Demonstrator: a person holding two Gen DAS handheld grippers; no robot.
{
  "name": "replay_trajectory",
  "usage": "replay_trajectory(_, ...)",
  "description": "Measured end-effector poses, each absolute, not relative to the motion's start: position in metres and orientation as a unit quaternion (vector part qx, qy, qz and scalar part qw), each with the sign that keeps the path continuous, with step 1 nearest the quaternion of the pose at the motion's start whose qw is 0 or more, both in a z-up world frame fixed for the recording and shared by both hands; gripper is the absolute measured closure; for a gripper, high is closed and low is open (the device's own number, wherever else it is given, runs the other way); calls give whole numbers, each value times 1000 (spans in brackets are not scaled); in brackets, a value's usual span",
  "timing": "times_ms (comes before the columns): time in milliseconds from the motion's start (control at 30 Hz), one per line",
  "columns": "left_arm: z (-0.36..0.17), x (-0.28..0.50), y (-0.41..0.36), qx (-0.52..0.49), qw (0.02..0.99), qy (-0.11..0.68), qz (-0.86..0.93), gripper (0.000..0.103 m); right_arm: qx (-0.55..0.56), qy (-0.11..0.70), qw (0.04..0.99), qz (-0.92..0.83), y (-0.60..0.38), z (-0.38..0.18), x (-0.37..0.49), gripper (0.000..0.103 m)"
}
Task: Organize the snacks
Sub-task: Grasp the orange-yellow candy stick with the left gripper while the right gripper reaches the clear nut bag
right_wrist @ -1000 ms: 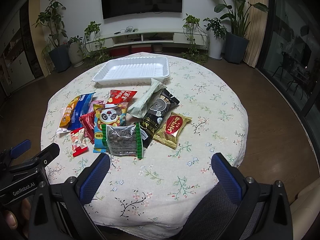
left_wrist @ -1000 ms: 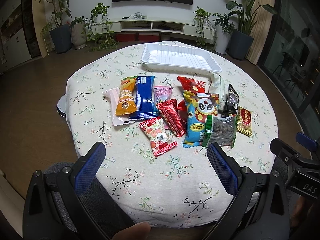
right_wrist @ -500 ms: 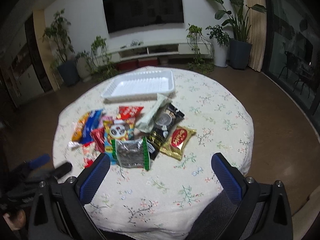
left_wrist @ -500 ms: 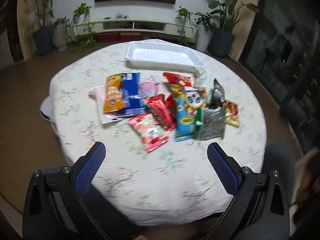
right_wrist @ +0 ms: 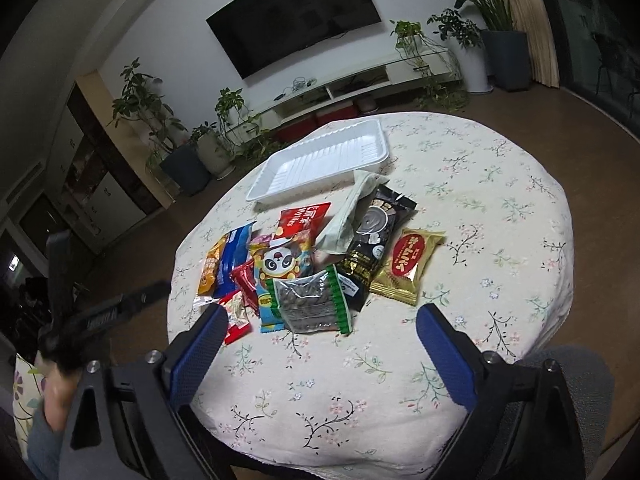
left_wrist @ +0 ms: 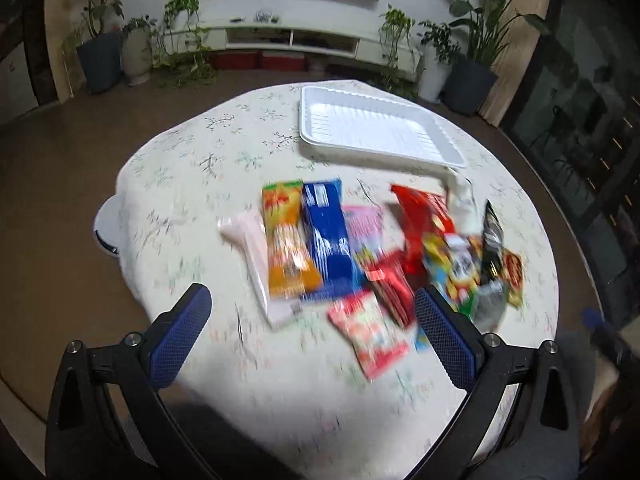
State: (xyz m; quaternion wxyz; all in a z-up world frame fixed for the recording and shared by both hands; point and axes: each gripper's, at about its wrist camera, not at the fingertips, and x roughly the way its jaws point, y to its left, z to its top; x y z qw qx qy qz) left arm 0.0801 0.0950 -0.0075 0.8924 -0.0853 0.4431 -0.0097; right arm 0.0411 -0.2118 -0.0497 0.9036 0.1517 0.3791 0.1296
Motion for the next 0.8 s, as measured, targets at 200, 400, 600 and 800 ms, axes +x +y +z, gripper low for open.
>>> replay_trajectory(200,-19,145,103,-46,876,479,-17,42,125,381,907,128,-207,-54,46,11)
replay_trajectory(400,-37,175,98,-16,863,504,-32,51,117,396,901,133,-205,-63,55,18)
replay_trajectory(600,-62,190,98,-11,846,532,-35,65,113,400,899,140,-203,-66,59,23)
replay_trajectory(800,-66,201,102,-11,840,541,-27,65,110,404,897,142,-201,-68,61,23)
